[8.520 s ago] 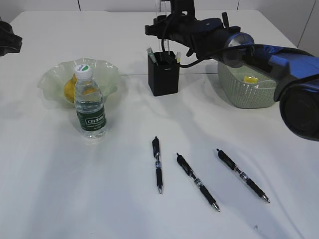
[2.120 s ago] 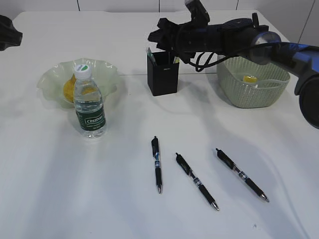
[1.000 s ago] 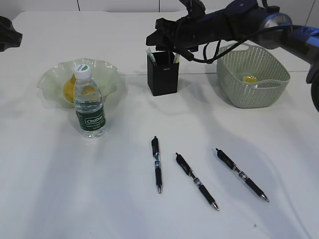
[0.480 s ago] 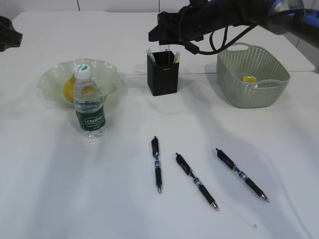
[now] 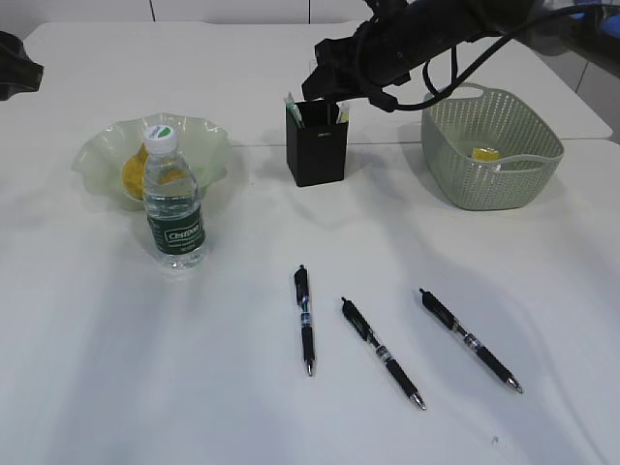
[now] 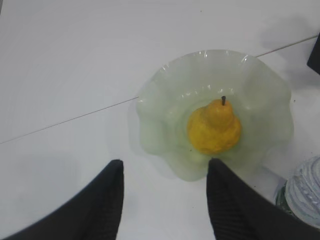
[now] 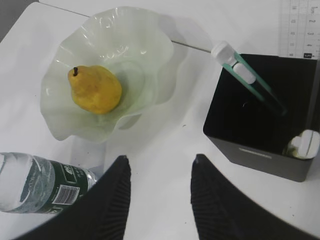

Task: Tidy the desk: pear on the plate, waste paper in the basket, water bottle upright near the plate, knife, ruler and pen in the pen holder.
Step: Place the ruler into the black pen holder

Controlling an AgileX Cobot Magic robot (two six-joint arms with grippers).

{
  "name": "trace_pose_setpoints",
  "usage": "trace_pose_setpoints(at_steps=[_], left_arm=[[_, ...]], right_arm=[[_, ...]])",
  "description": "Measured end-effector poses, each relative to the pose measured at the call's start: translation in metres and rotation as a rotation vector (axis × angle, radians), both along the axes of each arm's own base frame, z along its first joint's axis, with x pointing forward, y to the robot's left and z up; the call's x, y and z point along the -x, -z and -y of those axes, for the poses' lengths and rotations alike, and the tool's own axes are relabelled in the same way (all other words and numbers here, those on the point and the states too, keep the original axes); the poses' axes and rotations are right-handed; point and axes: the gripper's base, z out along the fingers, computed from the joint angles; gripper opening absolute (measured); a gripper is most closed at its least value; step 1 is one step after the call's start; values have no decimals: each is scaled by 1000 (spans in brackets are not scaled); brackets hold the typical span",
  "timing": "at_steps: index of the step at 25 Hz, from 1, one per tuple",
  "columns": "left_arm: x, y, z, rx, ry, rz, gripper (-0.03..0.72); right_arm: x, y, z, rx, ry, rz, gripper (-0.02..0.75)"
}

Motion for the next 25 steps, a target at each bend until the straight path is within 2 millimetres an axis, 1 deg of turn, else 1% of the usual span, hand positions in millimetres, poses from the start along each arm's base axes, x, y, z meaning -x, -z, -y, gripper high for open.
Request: trace_pose_setpoints(at_steps=[7, 15, 22, 25], left_arm=[[0, 0, 0, 0, 0, 0, 377], [0, -1, 0, 1, 2, 9, 377], [-1, -1, 0, 3, 3, 16, 377], [-1, -1, 0, 3, 3, 18, 377]], right_arm=[[4, 0, 4, 76, -9, -26, 302], [14, -15, 14, 192, -2, -53, 302], [24, -19, 21, 282, -17, -125, 302], [25, -21, 23, 308, -5, -132, 302]])
